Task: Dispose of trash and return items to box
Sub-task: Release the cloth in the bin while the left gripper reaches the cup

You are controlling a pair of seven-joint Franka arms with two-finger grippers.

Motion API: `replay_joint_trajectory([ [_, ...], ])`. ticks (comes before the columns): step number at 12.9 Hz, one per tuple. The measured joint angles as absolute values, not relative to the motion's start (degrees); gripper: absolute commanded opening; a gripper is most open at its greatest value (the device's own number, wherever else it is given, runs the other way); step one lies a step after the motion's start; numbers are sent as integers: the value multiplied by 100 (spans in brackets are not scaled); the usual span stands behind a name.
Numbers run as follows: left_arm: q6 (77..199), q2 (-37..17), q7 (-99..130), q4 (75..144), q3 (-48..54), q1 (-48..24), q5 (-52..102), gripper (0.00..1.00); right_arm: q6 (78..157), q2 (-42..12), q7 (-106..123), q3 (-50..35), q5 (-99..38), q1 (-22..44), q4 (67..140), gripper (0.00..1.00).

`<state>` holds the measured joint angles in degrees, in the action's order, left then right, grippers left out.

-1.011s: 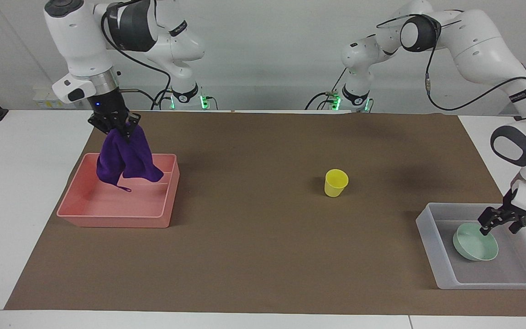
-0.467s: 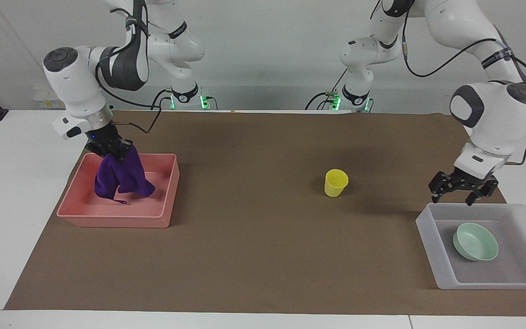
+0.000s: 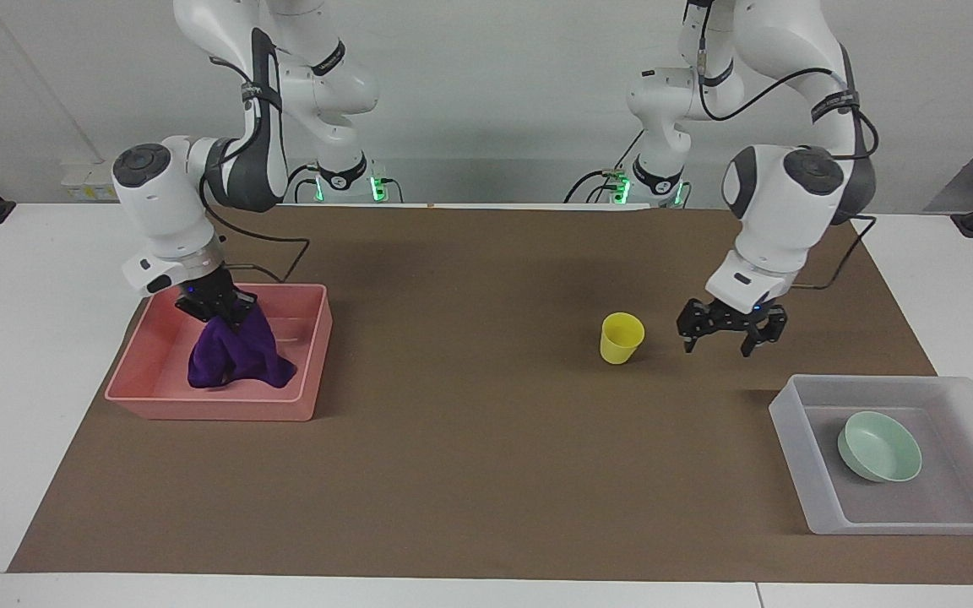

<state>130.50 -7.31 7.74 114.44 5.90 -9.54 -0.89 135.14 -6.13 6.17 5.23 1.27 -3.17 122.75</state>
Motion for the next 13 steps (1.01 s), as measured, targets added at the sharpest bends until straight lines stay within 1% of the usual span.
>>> replay_joint_trajectory([
  [1,13194,-719,853,11609,591,-1068,-89,100,13636,-742,609,515,126,-317,12278,27],
  [2,13321,-696,898,11772,589,-1153,-89,100,13681,-825,596,503,124,-316,12277,81],
  [3,13456,-664,947,11950,590,-1213,-89,100,13704,-862,571,495,122,-312,12277,100],
  [4,13582,-637,971,12108,588,-1244,-89,95,13705,-865,545,489,122,-310,12277,100],
  [5,13708,-611,972,12276,588,-1274,-89,73,13705,-865,527,485,122,-309,12273,100],
  [6,13802,-593,978,12409,586,-1314,-89,19,13706,-862,522,479,121,-308,12264,100],
  [7,13864,-581,1025,12525,588,-1349,-89,0,13706,-842,520,461,121,-298,12243,100],
  [10,14018,-573,1188,12698,586,-1450,-89,0,13571,-546,495,407,121,-144,12156,100],
  [13,14025,-542,1205,12703,562,-1459,-89,0,12834,-52,349,397,120,-104,11926,100],
])
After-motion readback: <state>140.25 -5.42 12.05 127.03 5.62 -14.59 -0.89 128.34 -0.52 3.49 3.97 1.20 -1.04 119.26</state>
